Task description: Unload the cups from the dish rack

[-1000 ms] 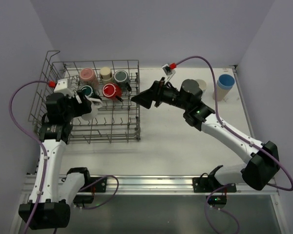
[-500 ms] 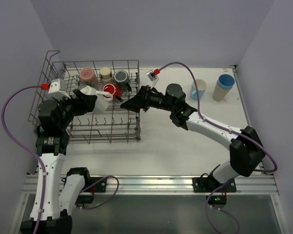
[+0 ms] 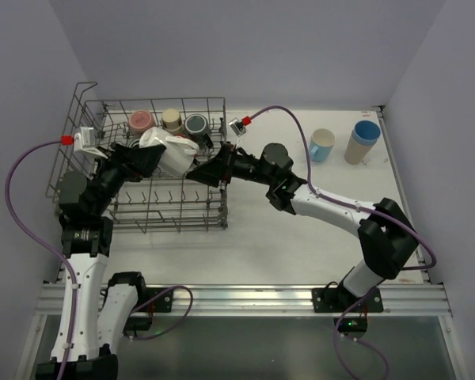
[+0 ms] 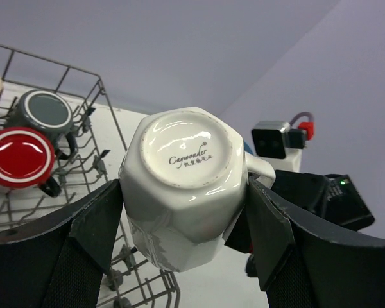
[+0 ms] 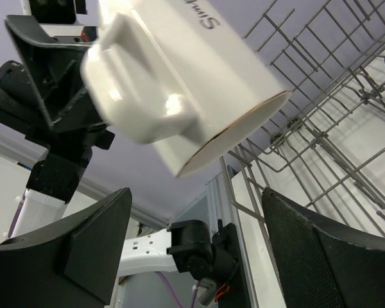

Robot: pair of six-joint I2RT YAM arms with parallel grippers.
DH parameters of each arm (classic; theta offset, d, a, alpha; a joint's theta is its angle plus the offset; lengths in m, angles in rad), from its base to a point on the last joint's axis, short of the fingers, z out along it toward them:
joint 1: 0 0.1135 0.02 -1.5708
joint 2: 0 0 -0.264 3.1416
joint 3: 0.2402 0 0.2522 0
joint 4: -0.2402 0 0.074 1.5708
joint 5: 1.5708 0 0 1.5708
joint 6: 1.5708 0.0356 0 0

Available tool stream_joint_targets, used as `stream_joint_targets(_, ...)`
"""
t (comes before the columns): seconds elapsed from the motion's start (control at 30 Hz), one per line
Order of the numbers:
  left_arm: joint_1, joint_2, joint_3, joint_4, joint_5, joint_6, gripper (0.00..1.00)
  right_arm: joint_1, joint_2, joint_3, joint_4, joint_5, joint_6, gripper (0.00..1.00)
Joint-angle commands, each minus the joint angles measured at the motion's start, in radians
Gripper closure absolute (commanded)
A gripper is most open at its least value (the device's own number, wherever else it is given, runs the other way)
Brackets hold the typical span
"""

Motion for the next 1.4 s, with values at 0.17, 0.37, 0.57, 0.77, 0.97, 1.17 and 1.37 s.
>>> stream_joint_targets(0.17,-0.007,-0.048,-0.069,0.315,0.097,-0.245,1.00,0.030,0.010,0.070,0.093,0.022,0.002,0.22)
stream_joint_targets(0.37,-0.043,-0.070,-0.149,0.432,0.054,-0.349,1.00,0.039,0.042,0.085,0.207,0.056,0.053,0.31)
stream_joint_targets(0.57,-0.094,-0.090,-0.187,0.461,-0.006,-0.355,1.00,0.059,0.049,0.102,0.258,0.140,0.079,0.51)
stream_joint_targets(0.77,-0.103,-0.104,-0.181,0.380,-0.001,-0.286,0.77,0.062,0.001,0.050,0.234,0.229,0.036,0.89)
stream_joint_targets(0.97,-0.103,-0.099,-0.077,0.089,-0.062,-0.043,0.00,0.051,-0.118,0.024,0.029,0.268,-0.116,1.00)
stream_joint_targets(1.17,-0.103,-0.073,0.081,-0.123,-0.142,0.204,0.00,-0.022,-0.223,0.077,-0.317,0.288,-0.275,1.00)
stream_joint_targets(1.37,-0.116,-0.104,0.052,-0.233,-0.292,0.395,0.00,-0.203,-0.197,0.335,-0.909,0.263,-0.545,1.00)
